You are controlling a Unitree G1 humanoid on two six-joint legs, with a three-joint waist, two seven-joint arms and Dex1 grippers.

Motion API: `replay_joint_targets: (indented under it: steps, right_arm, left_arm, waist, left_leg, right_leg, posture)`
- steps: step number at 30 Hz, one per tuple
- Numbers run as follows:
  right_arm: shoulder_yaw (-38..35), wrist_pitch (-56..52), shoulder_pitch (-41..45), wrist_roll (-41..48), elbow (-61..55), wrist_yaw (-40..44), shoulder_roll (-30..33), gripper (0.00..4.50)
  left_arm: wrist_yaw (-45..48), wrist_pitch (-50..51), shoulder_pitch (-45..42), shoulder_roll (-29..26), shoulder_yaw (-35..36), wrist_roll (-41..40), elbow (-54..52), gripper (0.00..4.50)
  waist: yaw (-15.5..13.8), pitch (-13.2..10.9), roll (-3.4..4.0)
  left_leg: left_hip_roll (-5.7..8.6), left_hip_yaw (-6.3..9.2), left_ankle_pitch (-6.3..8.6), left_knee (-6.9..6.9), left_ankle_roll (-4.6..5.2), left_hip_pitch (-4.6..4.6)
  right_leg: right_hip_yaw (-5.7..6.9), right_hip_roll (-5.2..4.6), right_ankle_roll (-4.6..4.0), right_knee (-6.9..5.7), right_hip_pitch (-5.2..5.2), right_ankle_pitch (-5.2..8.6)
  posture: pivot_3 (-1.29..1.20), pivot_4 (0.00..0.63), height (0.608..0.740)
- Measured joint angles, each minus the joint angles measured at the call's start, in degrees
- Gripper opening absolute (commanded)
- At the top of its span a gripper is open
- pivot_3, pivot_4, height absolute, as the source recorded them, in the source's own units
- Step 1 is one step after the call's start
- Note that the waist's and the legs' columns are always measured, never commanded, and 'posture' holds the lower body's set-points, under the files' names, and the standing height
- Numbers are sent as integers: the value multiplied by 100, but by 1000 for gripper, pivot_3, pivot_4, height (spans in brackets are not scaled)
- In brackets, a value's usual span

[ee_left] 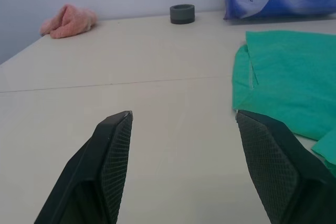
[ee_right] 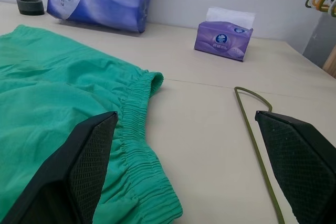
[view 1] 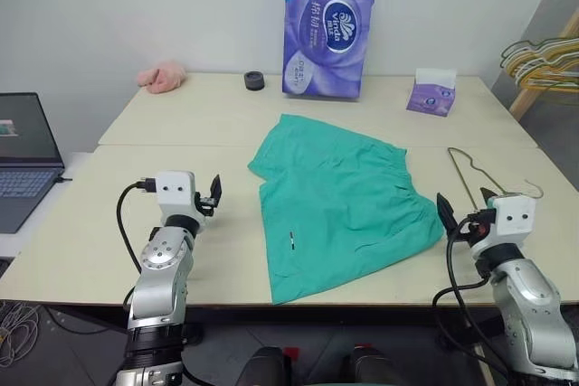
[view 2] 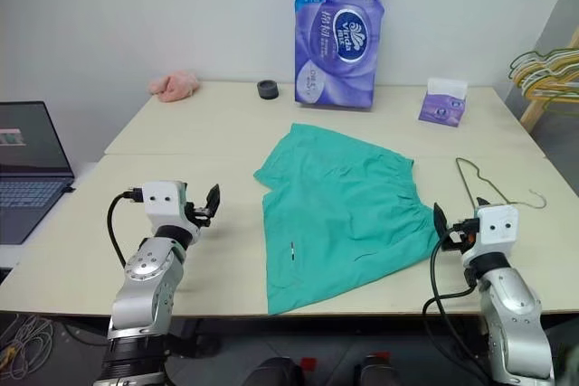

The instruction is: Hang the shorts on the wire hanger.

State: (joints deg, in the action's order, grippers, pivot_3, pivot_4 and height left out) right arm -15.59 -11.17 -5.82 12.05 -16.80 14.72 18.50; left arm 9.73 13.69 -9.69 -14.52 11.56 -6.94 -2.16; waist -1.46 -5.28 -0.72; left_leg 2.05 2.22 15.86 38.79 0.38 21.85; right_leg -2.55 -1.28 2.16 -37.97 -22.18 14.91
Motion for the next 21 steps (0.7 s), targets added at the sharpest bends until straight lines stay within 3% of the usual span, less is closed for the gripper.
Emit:
replay_joint_targets:
  steps: [21]
  right_arm:
    - [26, 236, -49, -532, 366, -447, -80, 4474]
  left_arm:
    - [1359, -426, 623, -312, -483, -255, -665, 3325]
  waist:
    - [1, 135, 7]
  left_leg:
    - [-1, -1, 0, -1, 0, -4]
  right_leg:
    - [-7, 0, -8, -1, 2, 6]
  posture:
    - [68, 25, 740]
